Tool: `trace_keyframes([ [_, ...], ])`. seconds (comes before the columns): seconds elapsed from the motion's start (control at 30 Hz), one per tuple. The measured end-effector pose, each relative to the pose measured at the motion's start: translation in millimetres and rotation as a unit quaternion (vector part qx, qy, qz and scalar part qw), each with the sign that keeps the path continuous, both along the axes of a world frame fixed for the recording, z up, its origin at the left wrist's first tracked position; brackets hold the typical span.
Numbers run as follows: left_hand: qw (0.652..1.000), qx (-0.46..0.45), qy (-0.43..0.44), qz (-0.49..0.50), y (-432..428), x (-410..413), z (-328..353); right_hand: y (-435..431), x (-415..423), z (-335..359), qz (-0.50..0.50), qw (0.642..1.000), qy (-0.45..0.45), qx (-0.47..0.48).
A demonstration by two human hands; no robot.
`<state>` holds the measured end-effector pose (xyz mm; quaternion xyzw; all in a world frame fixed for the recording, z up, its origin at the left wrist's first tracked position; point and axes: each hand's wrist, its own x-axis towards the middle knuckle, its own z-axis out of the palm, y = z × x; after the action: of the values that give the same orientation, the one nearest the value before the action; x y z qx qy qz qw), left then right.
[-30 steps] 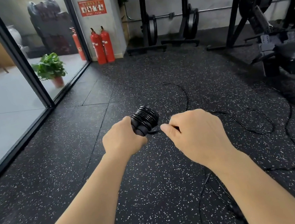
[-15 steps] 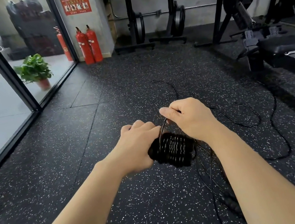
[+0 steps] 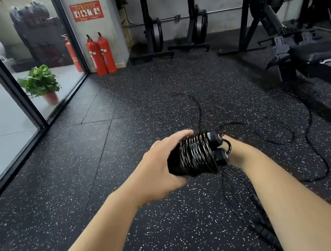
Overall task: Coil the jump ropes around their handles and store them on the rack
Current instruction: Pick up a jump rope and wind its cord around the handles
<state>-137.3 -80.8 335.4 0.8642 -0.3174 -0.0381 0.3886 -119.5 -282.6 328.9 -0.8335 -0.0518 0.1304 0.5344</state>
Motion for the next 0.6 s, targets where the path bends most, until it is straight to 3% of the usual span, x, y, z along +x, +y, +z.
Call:
trace_keyframes([
  [0.07,0.999,-0.042,-0.006,-0.003,-1,1,3,6,-2,3,-0.018,0.999,0.031,0.039],
  [0.17,0.995,-0.084,0.039,0.036,1,6,4,7,1,-4,-0.052,0.993,0.003,-0.109],
  [0.27,0.983,-0.111,0.076,0.128,7,17,1,5,3,-9,-0.094,0.981,-0.001,-0.171],
  [0.47,0.896,-0.233,0.218,0.308,22,40,-5,20,-2,2,-0.070,0.965,-0.095,-0.235],
  [0.6,0.883,-0.217,0.226,0.350,29,48,-11,45,-12,19,-0.022,0.955,-0.118,-0.271],
])
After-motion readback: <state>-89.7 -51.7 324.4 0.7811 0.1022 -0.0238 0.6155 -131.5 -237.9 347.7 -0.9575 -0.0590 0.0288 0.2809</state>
